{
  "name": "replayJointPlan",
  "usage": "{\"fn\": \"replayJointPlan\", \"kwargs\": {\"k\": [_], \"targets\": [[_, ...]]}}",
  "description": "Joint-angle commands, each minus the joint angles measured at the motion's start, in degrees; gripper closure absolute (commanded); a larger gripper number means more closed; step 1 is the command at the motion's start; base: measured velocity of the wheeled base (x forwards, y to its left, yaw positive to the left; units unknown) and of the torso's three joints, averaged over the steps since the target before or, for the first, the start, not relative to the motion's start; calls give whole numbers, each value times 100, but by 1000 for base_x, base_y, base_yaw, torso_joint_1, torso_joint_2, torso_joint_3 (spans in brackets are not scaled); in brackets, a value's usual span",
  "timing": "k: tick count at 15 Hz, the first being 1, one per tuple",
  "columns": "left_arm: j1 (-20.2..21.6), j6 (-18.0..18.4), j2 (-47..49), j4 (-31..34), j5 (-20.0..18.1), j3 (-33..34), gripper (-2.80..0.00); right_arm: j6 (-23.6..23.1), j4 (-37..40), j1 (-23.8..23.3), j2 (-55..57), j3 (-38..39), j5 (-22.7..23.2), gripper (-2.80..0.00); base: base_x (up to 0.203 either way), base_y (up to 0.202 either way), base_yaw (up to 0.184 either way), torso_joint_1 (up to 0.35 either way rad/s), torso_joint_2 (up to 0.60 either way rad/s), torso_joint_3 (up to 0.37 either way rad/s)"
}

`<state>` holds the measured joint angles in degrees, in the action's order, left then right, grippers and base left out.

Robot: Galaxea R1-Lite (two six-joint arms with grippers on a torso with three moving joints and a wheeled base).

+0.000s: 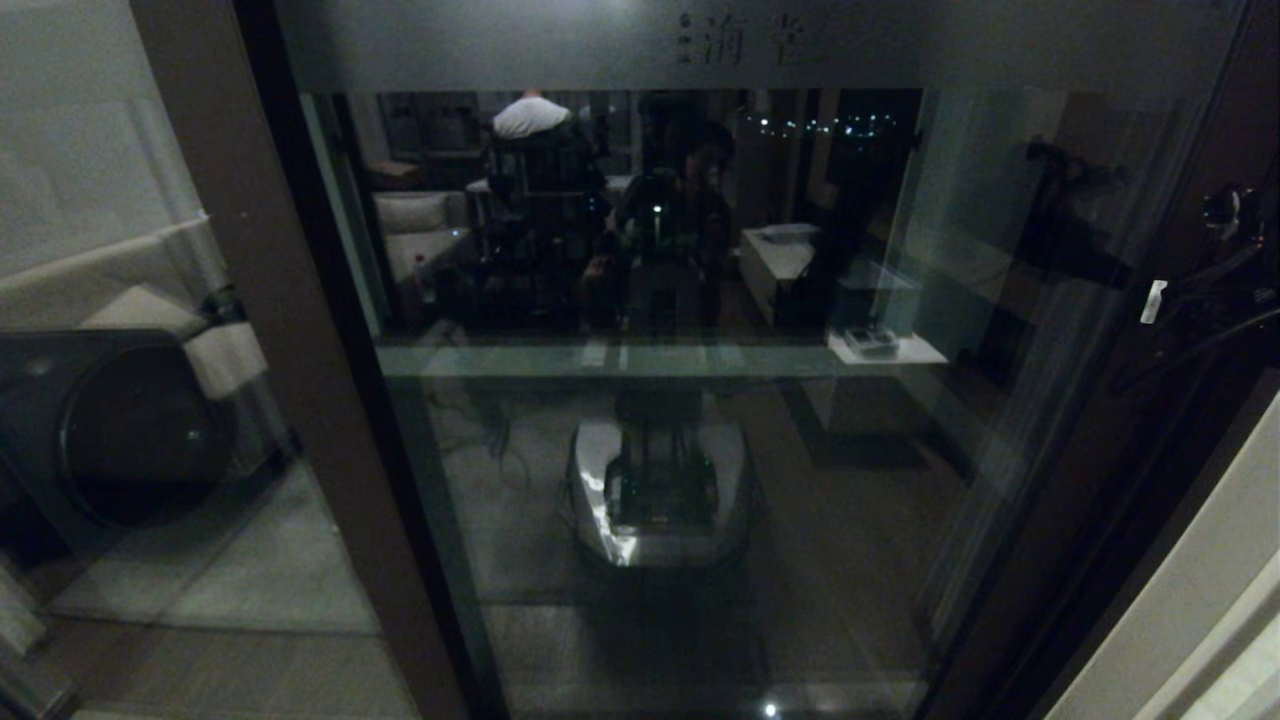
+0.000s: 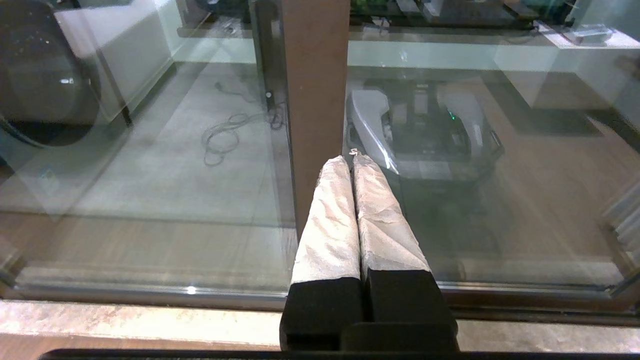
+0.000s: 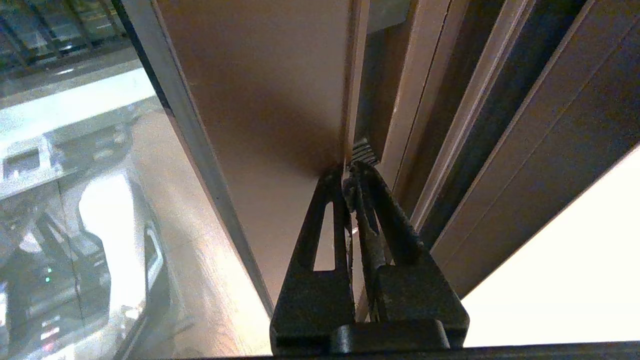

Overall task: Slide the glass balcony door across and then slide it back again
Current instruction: Close the slid door

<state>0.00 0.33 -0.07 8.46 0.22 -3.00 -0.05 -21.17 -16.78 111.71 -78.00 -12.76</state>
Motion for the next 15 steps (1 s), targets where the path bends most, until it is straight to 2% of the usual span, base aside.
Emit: {"fn": "replayJointPlan", "kwargs": {"k": [1, 15], "targets": [[0, 2, -1, 4, 4, 1, 0, -4, -10, -95, 33, -65, -8, 0, 0, 0, 0, 0, 0, 0], [0, 2, -1, 2, 4, 1, 0, -13, -13, -314, 272, -357, -8, 0, 0, 0, 0, 0, 0, 0]]}}
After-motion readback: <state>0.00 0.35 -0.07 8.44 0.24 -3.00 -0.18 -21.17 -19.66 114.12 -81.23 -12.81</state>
